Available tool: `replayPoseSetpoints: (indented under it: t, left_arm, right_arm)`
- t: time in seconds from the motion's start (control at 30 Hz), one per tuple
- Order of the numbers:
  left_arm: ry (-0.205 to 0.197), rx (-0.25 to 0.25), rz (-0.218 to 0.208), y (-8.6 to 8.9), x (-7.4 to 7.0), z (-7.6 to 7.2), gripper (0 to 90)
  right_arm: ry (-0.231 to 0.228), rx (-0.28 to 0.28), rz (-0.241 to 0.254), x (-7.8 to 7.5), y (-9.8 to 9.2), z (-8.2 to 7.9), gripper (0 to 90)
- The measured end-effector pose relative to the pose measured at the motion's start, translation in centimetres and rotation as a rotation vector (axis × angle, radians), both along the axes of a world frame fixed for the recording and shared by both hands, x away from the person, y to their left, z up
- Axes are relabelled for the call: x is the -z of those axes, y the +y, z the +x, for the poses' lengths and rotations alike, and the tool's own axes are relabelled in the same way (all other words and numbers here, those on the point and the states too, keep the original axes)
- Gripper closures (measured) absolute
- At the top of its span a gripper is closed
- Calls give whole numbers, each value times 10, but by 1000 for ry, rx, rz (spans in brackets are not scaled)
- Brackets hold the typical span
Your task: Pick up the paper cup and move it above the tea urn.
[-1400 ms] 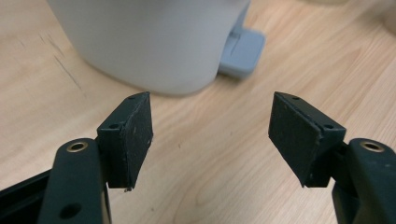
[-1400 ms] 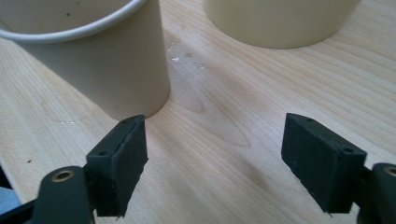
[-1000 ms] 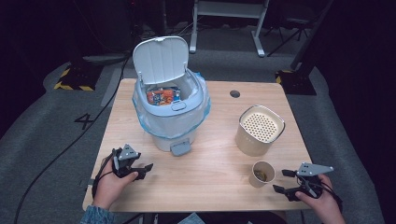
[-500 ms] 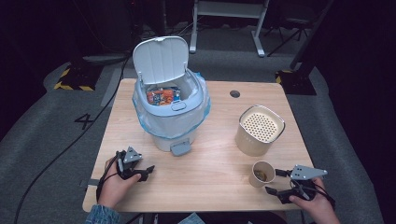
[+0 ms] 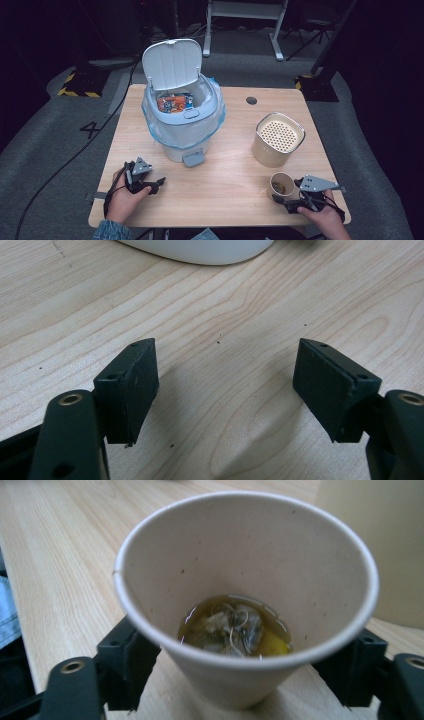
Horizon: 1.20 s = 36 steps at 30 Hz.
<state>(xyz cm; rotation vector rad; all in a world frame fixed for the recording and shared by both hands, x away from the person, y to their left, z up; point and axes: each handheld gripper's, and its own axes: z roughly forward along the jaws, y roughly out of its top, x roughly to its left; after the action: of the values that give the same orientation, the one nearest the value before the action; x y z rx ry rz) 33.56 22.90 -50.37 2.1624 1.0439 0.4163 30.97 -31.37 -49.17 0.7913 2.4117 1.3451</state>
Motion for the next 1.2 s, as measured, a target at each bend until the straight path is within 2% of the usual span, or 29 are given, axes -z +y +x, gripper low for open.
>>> replayPoseSetpoints:
  t: [0.13,0.23,0.37,0.53,0.67,0.7,0.73,1.03,1.2]
  left_arm:
    - [1,1,0,0,0,0,266]
    - [1,1,0,0,0,0,266]
    - [2,2,0,0,0,0,266]
    - [1,1,0,0,0,0,266]
    - [3,2,-2,0,0,0,266]
    - [3,1,-2,0,0,0,266]
    - [3,2,-2,0,0,0,266]
    - [6,5,-5,0,0,0,259]
    - [7,6,-7,0,0,0,255]
  right_arm:
    - [-13,-10,10,1,1,1,288]
    - [-1,-35,21,1,0,2,302]
    - [-26,-53,33,-5,-1,1,309]
    - [-50,-62,44,-20,-5,4,313]
    - [-49,-60,51,-30,-7,6,314]
    - [-45,-62,69,-36,-10,8,315]
    - [-45,-62,69,-36,-10,8,315]
    - [-43,-75,68,-70,-16,21,318]
    - [-45,-63,87,-86,-19,25,318]
